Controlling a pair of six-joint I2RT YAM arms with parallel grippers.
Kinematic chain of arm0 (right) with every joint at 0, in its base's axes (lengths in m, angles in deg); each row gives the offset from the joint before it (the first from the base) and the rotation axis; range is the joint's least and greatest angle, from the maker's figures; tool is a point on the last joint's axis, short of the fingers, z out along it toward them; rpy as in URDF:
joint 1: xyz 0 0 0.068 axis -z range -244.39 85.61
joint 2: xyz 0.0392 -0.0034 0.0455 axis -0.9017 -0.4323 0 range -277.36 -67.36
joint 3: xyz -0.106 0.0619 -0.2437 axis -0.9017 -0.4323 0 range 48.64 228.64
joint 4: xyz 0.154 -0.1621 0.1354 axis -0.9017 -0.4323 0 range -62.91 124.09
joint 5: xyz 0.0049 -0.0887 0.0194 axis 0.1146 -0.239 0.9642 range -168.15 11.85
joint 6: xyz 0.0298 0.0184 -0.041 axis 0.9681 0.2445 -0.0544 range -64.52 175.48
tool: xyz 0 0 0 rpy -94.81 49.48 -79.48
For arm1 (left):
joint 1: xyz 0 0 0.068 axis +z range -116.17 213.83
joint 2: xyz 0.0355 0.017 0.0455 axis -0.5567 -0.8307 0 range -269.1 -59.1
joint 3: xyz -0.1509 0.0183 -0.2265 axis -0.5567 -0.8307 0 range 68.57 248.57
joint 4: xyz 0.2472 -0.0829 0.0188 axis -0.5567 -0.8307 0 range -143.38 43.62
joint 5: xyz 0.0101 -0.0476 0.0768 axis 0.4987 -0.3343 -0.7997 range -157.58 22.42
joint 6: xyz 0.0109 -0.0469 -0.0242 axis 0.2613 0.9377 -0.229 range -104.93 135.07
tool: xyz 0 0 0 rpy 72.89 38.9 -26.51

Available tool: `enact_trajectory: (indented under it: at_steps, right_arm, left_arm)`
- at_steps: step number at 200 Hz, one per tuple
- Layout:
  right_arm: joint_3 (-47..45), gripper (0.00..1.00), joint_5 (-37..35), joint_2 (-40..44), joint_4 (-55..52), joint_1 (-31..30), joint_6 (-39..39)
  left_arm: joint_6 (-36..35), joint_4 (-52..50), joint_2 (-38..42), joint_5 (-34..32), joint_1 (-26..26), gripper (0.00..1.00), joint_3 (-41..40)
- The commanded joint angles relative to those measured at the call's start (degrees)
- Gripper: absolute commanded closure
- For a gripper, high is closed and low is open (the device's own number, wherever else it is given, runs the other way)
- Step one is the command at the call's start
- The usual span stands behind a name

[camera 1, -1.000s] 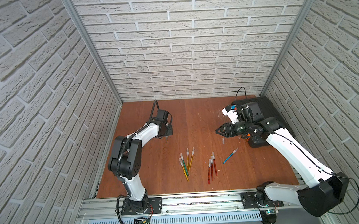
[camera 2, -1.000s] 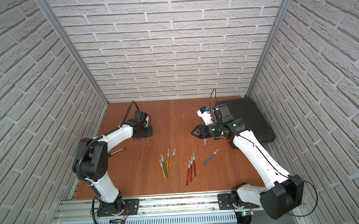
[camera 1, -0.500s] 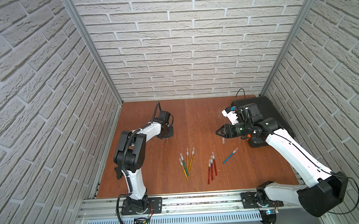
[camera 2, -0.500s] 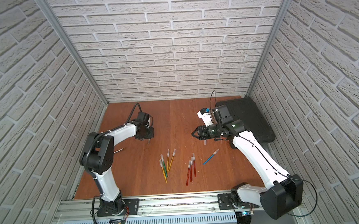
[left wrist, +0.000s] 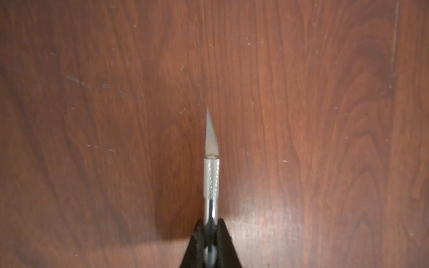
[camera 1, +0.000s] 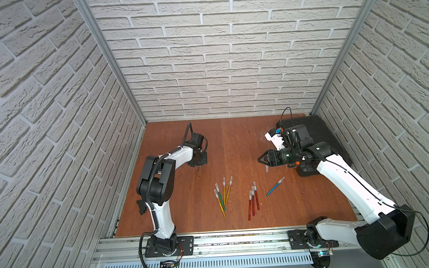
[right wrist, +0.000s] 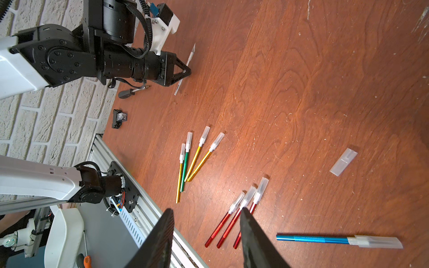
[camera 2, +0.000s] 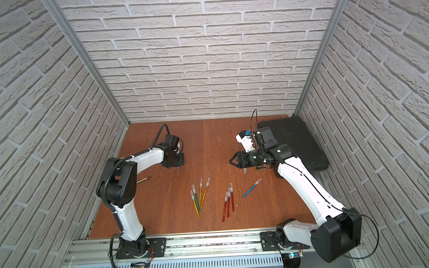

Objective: Remove protective caps from carving knives
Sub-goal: Place the carving knife at the center of the board.

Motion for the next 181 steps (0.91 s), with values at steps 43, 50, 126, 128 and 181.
enact_trajectory:
  at_steps: [43,50,126,128,181]
  right_arm:
    - [-0.7,0.53,-0.5,0.2,1.7,0.1,-0.5]
    - [-0.7,0.53,-0.5,0.3,1.6,0.1,-0.6]
    - [-1.2,0.53,-0.9,1.1,1.7,0.1,-0.8]
    - [-1.2,0.53,-0.9,1.0,1.7,0.1,-0.7]
    - [-1.4,0.53,-1.1,1.5,1.8,0.1,-0.4]
  left_arm:
    - [-0.2,0.4,-1.1,-0.5,0.3,0.84,0.5]
    - [-0.3,0.3,-1.1,-0.5,0.3,0.84,0.4]
    - [-0.2,0.4,-0.9,-0.5,0.3,0.83,0.1]
    - [-0.2,0.4,-0.9,-0.6,0.3,0.83,0.2]
    - [0.3,0.5,-0.2,-0.2,0.3,0.79,0.5]
